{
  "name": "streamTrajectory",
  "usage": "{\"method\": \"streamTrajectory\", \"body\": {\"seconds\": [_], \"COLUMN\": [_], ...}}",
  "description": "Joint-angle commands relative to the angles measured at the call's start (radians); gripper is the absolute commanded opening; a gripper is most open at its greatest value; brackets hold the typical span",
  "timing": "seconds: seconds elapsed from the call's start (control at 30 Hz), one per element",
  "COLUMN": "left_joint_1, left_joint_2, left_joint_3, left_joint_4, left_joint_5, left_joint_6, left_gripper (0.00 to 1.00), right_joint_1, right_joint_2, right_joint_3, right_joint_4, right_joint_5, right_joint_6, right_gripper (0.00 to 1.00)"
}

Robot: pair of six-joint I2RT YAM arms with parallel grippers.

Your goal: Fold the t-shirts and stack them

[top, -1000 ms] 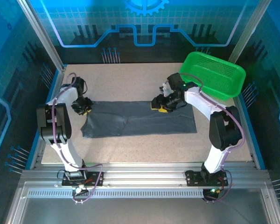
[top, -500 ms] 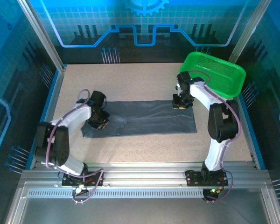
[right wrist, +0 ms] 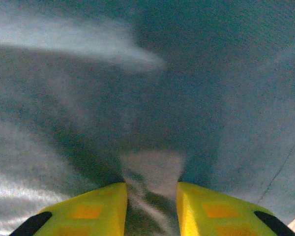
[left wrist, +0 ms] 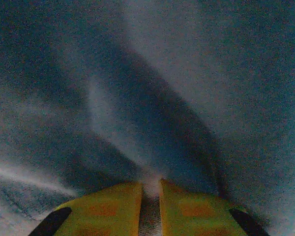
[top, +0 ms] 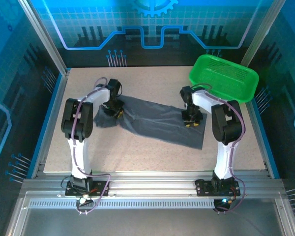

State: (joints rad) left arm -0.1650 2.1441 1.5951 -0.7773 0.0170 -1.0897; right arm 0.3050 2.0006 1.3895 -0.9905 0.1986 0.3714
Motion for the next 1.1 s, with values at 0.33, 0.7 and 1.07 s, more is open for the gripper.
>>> {"method": "streamTrajectory", "body": {"seconds": [0.33,0.7,1.07], "left_joint_1": [-0.081,-0.084,-0.294], "left_joint_2": [0.605,0.06,-0.555], "left_joint_3": [0.907,0.449,-0.62], "left_joint_4": [0.213,0.289,0.234], "left_joint_5": [0.216,0.114,0.45], "left_joint_6": [0.1,0.194,0.1], "left_gripper": [0.26,0.49,0.45], "right_joint_1": [0.326,0.247,0.08], "right_joint_2": [-0.164,-0.434,-0.631], "right_joint_3": [-0.215,-0.254,-0.504], "right_joint_4": [0.16,0.132,0.023], "right_joint_5": [-0.368,-0.352,-0.355], "right_joint_6": [0.616,0.592,0.229], "right_gripper": [0.35,0.51,0.58]}}
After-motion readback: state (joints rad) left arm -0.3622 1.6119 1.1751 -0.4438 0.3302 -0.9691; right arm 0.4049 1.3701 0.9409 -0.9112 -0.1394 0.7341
